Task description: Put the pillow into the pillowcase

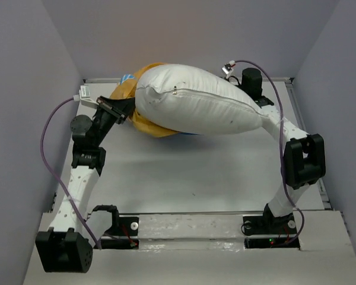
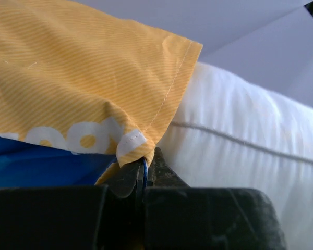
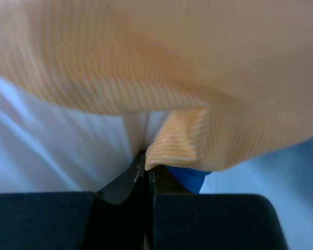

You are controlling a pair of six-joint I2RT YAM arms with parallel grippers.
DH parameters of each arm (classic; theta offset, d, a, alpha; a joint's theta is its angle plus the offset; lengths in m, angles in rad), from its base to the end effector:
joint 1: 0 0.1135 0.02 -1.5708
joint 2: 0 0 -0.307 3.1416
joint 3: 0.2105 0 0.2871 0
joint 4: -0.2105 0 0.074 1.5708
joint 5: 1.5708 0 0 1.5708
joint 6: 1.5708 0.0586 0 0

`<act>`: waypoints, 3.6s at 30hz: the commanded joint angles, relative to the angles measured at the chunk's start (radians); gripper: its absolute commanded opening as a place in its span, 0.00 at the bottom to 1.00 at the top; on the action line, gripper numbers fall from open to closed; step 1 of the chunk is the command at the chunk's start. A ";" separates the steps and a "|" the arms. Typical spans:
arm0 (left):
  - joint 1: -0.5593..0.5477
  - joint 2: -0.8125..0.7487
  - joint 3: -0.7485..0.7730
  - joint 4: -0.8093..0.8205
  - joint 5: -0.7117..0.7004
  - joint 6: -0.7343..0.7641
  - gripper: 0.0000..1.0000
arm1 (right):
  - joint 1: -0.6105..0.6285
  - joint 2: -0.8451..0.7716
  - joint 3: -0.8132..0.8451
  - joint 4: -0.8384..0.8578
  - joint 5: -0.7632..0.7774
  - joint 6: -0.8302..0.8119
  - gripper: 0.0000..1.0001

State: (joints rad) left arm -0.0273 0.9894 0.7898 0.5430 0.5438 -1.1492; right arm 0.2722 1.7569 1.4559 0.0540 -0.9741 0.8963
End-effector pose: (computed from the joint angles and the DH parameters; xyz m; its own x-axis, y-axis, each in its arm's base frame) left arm 0.2545 -0.0373 0.4150 -0.3279 -0.7721 -0.5443 0.5159 0.3362 -0.7879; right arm 0.4362 0.1721 0.3631 -0.8684 0.2132 -0.4476 -0.3929 0.2547 0.8836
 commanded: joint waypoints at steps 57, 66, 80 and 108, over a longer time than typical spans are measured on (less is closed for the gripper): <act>0.130 0.043 0.198 0.306 0.039 -0.278 0.00 | -0.024 0.042 0.151 0.217 -0.233 0.281 0.00; 0.141 -0.083 0.331 -0.128 -0.082 0.029 0.00 | -0.105 -0.183 0.397 -0.122 -0.051 0.120 0.00; 0.158 0.067 0.844 -0.127 0.048 0.017 0.00 | -0.197 -0.025 0.964 -0.527 -0.060 -0.032 0.00; -0.065 0.032 0.931 -0.372 -0.115 0.466 0.00 | 0.036 -0.407 0.929 -0.583 0.633 -0.537 0.00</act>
State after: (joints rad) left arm -0.1543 1.0210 1.6714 0.2138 0.4240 -0.7414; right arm 0.3176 1.3762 2.4756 -0.6182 -0.4934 0.4225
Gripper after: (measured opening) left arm 0.049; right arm 0.032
